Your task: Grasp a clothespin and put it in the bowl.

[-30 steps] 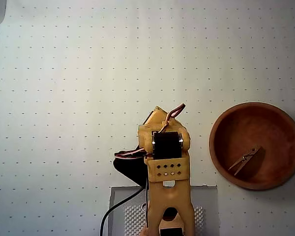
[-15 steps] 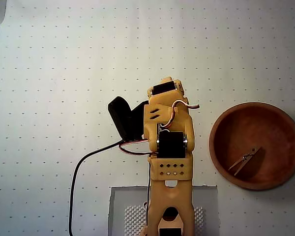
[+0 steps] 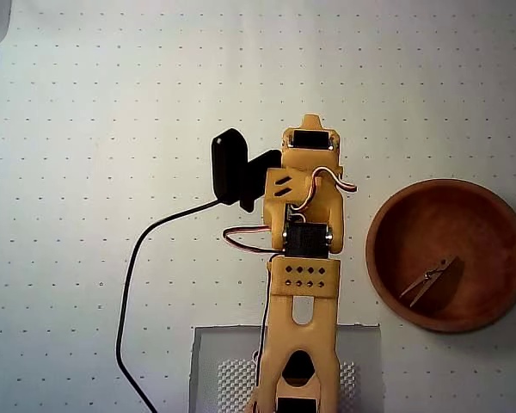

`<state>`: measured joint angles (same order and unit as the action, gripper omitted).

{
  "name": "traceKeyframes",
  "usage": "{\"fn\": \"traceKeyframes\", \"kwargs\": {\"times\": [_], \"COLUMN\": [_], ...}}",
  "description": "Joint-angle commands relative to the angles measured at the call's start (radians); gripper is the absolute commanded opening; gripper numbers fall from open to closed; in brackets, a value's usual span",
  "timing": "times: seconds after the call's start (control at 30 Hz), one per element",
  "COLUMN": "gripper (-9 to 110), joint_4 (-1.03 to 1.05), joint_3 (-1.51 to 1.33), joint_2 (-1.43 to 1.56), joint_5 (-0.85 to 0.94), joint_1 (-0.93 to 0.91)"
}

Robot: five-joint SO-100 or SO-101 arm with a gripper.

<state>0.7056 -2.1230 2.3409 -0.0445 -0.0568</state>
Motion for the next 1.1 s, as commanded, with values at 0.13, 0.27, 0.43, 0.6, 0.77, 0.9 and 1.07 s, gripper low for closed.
{"fn": "traceKeyframes", "kwargs": {"times": [0.13,0.27,0.43,0.6,0.77,0.9,1.07], "gripper": [-3,-3,-3,-3,-3,-3,-3], "joint_4": [-0.213,-0.258,-0.264,-0.261,-0.242,-0.138,0.048], "joint_3": [-0.324,-0.518,-0.715,-0.891,-1.019,-1.008,-1.005], "joint_2": [0.356,0.506,0.647,0.844,0.963,1.011,1.097], "joint_5": [-0.014,-0.012,0.041,0.138,0.141,0.141,0.141], "joint_1": [0.002,0.005,0.054,0.078,0.08,0.084,0.08]}}
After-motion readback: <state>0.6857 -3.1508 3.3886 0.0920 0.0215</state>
